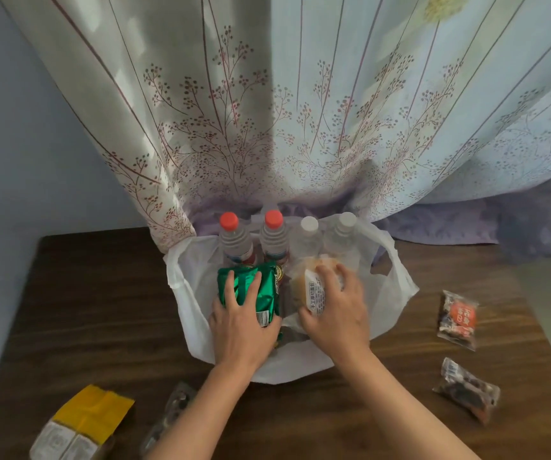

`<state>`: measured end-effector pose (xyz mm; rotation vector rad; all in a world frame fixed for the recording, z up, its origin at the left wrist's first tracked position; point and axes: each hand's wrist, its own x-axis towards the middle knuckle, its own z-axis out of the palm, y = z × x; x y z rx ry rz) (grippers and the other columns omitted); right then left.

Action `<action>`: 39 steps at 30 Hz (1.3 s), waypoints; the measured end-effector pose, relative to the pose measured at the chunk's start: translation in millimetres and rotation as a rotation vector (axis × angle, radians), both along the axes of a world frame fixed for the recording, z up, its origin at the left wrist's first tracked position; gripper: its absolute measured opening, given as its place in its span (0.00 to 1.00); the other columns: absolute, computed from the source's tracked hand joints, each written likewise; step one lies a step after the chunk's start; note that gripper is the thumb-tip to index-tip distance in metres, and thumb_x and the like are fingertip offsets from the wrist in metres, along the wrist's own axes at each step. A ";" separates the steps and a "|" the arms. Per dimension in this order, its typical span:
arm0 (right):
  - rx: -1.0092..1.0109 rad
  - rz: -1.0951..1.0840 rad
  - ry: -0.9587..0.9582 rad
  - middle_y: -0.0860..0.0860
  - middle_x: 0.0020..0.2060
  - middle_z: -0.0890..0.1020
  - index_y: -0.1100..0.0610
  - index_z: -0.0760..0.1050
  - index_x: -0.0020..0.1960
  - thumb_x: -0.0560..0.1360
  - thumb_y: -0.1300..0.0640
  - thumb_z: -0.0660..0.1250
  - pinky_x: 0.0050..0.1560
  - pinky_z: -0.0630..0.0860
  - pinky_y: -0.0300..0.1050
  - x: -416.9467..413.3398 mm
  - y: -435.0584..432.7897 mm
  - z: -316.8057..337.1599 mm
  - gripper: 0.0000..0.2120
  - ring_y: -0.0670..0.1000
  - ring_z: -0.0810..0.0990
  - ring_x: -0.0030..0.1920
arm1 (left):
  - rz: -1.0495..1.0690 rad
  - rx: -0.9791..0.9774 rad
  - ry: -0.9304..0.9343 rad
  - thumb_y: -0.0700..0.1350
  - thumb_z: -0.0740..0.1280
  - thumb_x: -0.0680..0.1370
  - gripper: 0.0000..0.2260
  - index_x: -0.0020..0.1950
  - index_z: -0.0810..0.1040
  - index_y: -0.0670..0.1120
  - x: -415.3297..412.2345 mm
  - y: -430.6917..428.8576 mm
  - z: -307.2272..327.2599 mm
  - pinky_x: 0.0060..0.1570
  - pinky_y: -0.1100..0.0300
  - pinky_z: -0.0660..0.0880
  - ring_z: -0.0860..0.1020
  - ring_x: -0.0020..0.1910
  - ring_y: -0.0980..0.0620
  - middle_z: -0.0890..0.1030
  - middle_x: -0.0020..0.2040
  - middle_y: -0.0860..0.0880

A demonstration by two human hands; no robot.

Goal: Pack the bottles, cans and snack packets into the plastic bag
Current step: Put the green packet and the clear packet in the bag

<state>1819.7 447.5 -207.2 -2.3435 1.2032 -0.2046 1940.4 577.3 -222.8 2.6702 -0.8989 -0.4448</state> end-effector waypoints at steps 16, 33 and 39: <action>0.035 -0.015 0.187 0.54 0.83 0.49 0.41 0.43 0.83 0.67 0.23 0.61 0.75 0.61 0.67 1.3 4.6 -4.7 0.52 0.62 0.49 0.82 | -0.095 -0.061 -0.074 0.72 0.53 0.75 0.39 0.83 0.50 0.62 2.7 -2.0 5.9 0.79 0.36 0.47 0.41 0.83 0.42 0.41 0.85 0.51; -0.103 0.045 0.105 0.55 0.82 0.57 0.43 0.51 0.83 0.72 0.24 0.52 0.78 0.58 0.59 -25.5 18.9 23.7 0.44 0.59 0.54 0.82 | -0.197 -0.017 -0.181 0.73 0.51 0.75 0.40 0.84 0.51 0.58 -11.4 27.5 37.8 0.81 0.40 0.46 0.43 0.83 0.43 0.47 0.85 0.47; -0.173 0.117 0.067 0.55 0.83 0.57 0.44 0.53 0.83 0.73 0.25 0.55 0.80 0.56 0.59 -46.0 19.0 45.3 0.44 0.59 0.53 0.82 | -0.171 0.013 -0.269 0.73 0.51 0.75 0.40 0.84 0.50 0.58 -26.3 41.6 59.6 0.80 0.39 0.46 0.42 0.83 0.44 0.46 0.85 0.48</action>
